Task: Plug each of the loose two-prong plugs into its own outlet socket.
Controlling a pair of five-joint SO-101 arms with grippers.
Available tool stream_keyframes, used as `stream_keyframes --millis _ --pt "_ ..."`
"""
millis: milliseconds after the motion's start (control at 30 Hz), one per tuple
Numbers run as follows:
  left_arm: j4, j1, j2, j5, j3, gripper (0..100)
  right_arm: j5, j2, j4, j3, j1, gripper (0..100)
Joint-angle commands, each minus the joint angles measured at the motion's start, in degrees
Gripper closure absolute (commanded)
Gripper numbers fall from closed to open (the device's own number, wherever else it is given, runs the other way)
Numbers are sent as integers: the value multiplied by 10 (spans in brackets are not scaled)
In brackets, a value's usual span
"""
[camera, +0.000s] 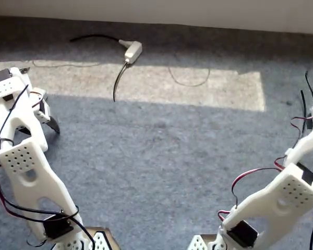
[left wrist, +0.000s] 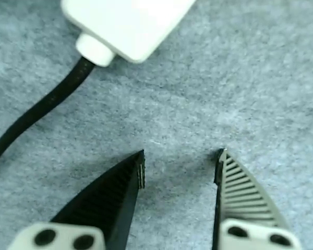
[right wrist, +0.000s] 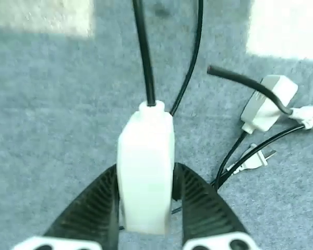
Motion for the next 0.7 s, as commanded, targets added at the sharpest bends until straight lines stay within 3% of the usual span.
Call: stream_keyframes --millis 0,467,667 --pt "1 4 -9 4 -4 769 -120 -96 25 -24 -82 986" --pt "4 -1 -7 0 -2 769 -579 -337 -18 248 -559 985" --pt "-1 -58 -12 -30 -7 769 -658 -350 -159 399 -709 986"
